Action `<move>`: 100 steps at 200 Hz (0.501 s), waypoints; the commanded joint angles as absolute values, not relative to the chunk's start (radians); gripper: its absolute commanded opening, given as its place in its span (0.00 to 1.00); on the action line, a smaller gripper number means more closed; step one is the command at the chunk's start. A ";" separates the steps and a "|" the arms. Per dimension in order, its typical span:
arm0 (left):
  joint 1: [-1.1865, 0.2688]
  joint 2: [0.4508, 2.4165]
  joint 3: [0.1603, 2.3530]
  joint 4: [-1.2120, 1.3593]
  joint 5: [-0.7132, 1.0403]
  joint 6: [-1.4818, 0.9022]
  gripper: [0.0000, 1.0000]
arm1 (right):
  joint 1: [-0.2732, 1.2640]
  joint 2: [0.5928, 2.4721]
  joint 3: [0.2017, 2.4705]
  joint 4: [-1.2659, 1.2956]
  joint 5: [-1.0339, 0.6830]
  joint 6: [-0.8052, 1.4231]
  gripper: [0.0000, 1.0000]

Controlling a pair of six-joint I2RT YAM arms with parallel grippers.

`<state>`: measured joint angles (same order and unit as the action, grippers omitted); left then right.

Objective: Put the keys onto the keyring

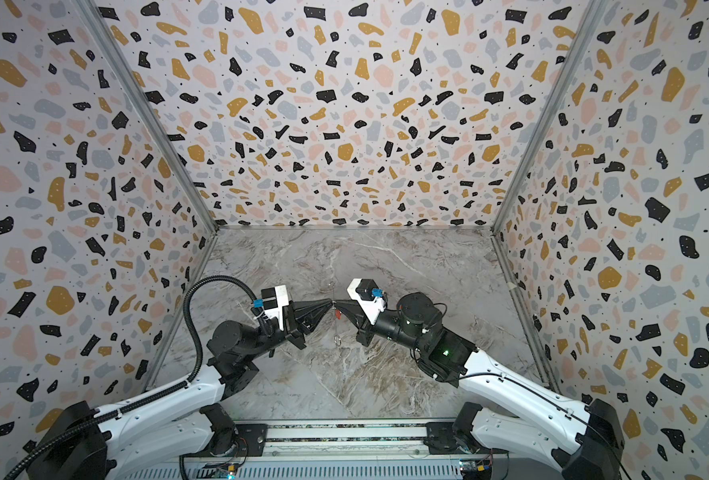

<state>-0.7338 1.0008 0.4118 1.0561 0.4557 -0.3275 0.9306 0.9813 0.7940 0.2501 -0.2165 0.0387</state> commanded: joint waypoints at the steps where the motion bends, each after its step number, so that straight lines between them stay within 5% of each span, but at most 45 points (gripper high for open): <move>1: -0.744 0.981 0.435 1.056 0.485 -0.308 0.00 | 0.932 0.987 0.838 0.259 -0.175 0.014 0.00; 15: -0.744 0.971 0.441 1.025 0.475 -0.297 0.00 | 0.933 0.988 0.840 0.253 -0.179 0.003 0.00; 60: -0.744 0.912 0.473 0.867 0.429 -0.234 0.29 | 0.932 0.991 0.864 0.194 -0.180 -0.051 0.00; 100: -0.742 0.850 0.479 0.765 0.383 -0.192 0.31 | 0.926 1.007 0.905 0.124 -0.200 -0.096 0.00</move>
